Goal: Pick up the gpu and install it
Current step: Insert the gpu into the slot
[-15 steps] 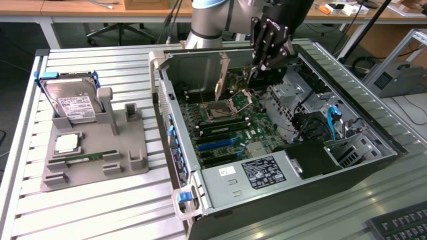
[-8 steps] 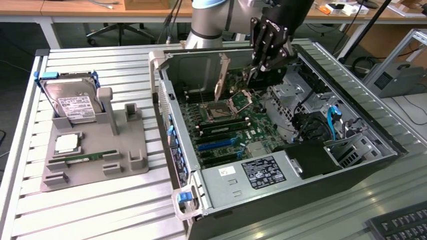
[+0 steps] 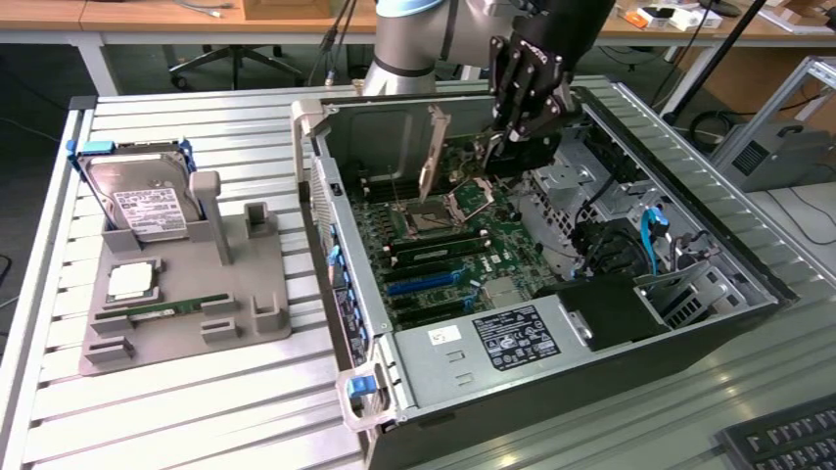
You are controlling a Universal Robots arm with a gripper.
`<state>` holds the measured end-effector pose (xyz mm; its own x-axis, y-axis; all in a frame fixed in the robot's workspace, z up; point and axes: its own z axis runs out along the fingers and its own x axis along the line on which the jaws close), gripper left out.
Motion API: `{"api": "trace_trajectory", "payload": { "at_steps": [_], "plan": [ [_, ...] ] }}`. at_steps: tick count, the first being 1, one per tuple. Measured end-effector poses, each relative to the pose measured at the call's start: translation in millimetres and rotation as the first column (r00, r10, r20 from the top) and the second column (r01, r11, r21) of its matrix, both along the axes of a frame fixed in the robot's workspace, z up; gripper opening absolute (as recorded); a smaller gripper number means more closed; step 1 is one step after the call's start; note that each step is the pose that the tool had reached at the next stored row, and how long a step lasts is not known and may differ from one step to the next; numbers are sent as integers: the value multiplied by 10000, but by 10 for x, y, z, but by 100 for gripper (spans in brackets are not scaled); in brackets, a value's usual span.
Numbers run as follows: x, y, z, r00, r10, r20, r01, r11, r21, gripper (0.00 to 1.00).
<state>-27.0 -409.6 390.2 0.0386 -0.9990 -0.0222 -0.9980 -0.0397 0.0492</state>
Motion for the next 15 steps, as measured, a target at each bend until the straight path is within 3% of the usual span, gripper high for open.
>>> {"api": "trace_trajectory", "payload": {
  "at_steps": [12, 15],
  "plan": [
    [-21, -49, -20, 10000, 2, 0, -2, 10000, -3, 26],
    [-25, -49, -30, 10000, 0, 1, 0, 10000, -42, 26]
  ]
}}
